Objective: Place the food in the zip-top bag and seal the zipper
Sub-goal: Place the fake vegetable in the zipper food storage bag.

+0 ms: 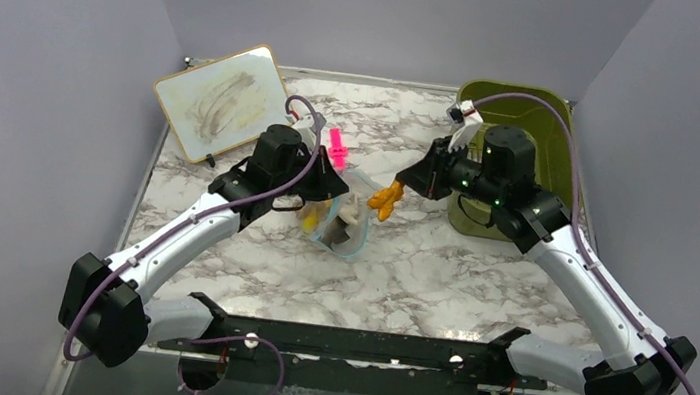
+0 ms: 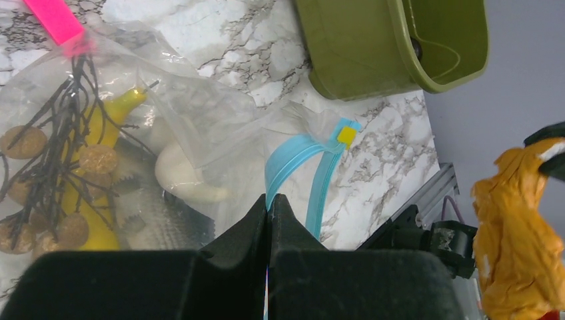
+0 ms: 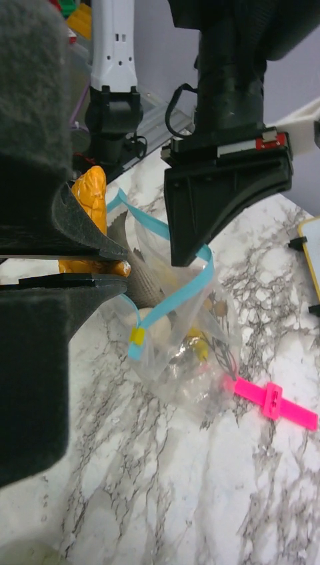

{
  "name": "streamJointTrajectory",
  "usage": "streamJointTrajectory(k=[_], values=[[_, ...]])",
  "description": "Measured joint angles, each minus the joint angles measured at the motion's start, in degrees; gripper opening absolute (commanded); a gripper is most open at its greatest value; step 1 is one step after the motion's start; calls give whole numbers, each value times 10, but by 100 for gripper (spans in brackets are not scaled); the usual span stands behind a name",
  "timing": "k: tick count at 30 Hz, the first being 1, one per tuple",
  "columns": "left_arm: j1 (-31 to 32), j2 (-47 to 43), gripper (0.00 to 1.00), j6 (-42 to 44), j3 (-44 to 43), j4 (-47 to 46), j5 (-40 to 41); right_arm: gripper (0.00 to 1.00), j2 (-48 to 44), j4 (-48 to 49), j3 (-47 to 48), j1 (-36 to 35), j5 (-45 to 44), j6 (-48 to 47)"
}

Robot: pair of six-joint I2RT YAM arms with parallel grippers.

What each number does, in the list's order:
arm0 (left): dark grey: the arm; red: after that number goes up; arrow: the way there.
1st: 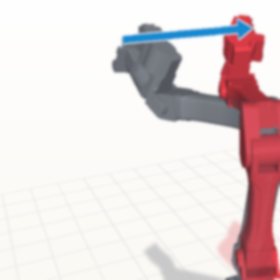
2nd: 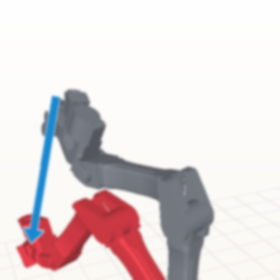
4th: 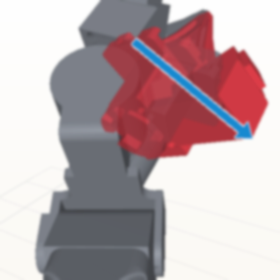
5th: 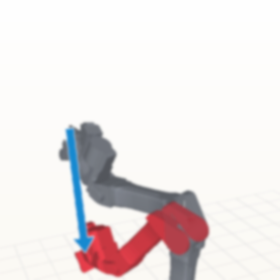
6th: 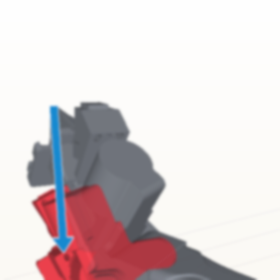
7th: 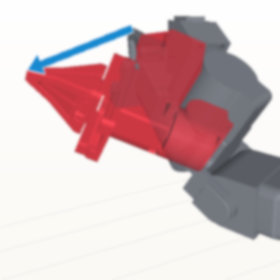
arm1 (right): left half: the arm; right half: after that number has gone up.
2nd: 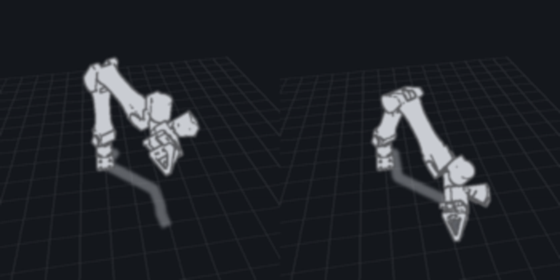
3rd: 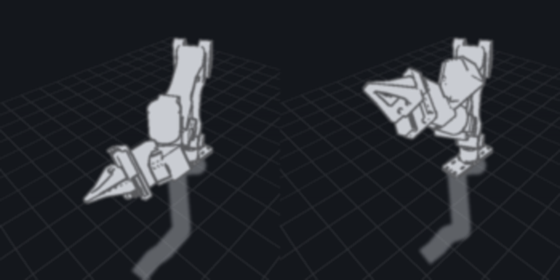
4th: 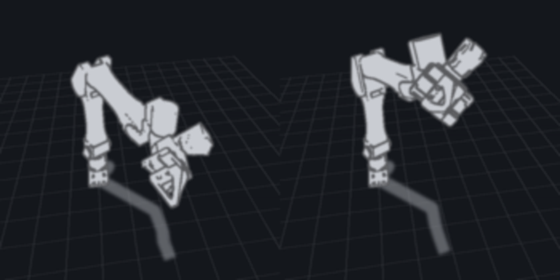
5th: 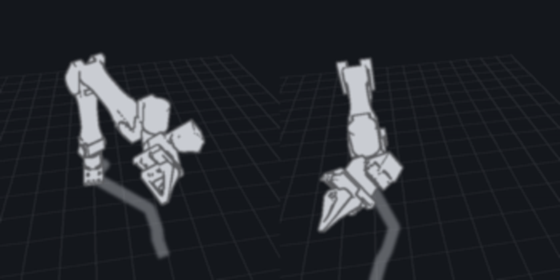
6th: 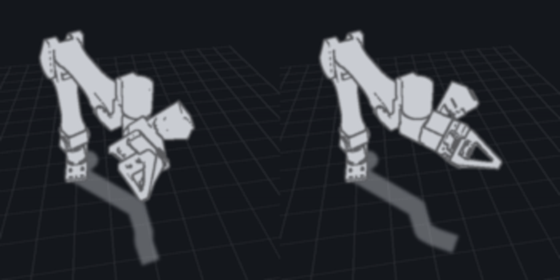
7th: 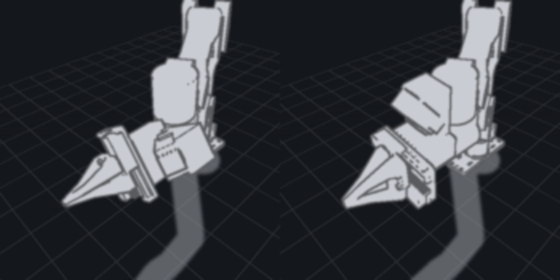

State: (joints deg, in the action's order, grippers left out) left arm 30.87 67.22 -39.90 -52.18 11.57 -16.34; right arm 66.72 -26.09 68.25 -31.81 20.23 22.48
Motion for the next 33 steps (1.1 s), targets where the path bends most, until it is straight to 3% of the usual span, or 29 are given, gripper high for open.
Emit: streamJointTrajectory(k=[16,33], values=[[4,16,0,-14,-28,-21,-37,1,54,50,-41,-115,-28,24],[4,-8,0,-18,-28,-15,-73,1,99,86,-59,-124,-133,11]])
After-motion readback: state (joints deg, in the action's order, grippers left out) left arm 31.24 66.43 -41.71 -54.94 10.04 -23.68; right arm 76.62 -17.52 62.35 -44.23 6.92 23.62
